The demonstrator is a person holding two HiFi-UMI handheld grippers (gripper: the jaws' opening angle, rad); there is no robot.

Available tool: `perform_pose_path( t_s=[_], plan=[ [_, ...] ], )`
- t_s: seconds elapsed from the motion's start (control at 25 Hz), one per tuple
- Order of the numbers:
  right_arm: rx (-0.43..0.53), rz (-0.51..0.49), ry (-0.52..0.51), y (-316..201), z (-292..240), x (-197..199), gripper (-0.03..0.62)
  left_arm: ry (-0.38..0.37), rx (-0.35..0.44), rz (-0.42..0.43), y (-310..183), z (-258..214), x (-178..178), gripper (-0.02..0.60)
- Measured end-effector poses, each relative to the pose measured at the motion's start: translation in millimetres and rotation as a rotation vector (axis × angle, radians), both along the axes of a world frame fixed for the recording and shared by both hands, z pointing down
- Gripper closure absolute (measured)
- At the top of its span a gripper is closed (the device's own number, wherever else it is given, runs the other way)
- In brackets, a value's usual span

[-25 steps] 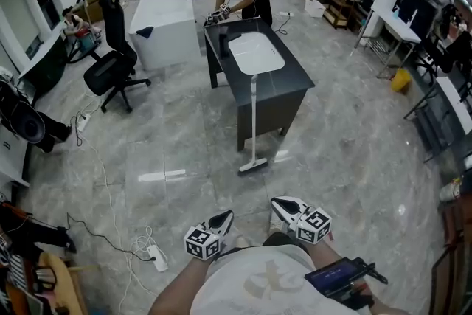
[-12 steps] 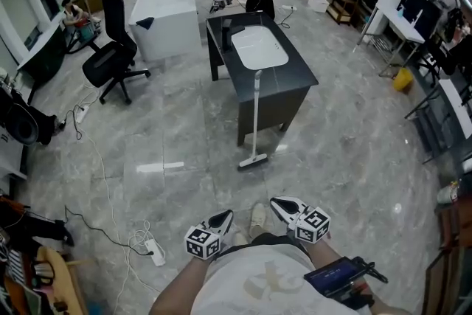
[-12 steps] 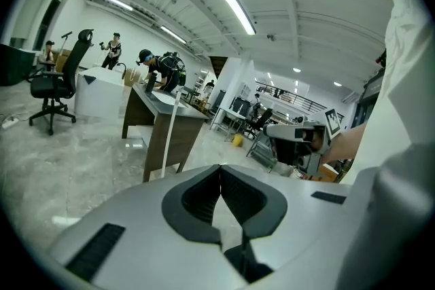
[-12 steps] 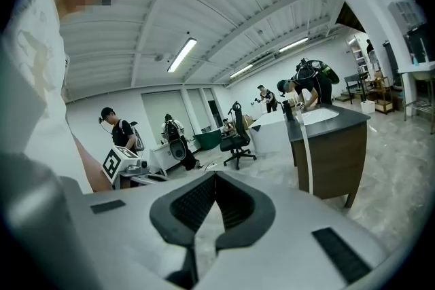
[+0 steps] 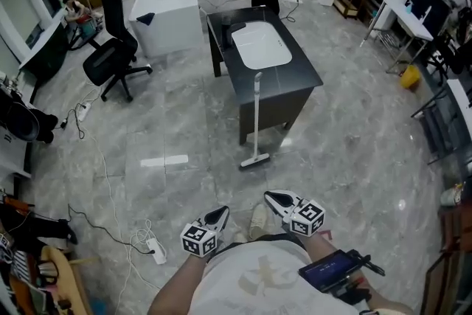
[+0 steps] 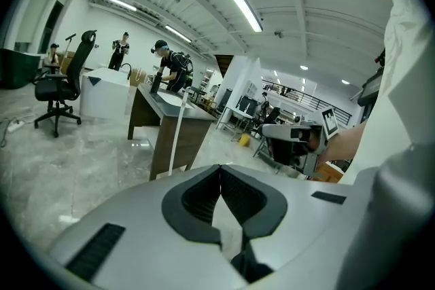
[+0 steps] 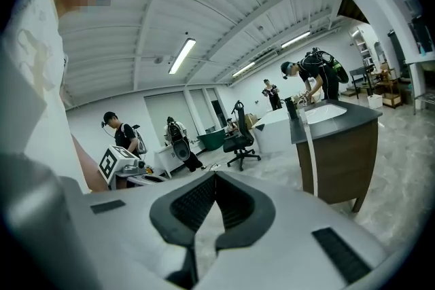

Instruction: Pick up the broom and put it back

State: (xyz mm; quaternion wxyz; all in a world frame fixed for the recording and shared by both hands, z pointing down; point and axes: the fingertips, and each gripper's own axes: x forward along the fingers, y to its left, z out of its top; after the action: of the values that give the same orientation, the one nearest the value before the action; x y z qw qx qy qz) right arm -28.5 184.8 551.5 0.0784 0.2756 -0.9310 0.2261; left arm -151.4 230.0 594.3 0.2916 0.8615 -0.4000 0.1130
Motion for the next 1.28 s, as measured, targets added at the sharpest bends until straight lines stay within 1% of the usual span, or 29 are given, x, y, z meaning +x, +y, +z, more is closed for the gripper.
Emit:
perform_pose_path(
  t_s=[0.6,0.88,1.04,1.28],
  plan=[
    [-0.008,-0.003,-0.019,-102.9,4.4,29.5,0.577,-0.042,0.01,-0.014,-97.7,-8.9,28.7,0.569],
    [-0.018,-0.014,-0.016,-146.2,8.0,43.3,0.577,-0.061,0.014,-0.061,-131.0,-11.9,36.4,0.569],
    [-0.027,-0.016,-0.015,-164.9,11.6,46.4,0.577,-0.07,0.011,-0.098,-144.5,-12.1,31.3,0.569],
    [-0.066,0.005,-0.009,-185.1,24.3,55.1,0.577,-0.074,-0.011,-0.116,-160.8,-9.7,29.7,0.569]
  ],
)
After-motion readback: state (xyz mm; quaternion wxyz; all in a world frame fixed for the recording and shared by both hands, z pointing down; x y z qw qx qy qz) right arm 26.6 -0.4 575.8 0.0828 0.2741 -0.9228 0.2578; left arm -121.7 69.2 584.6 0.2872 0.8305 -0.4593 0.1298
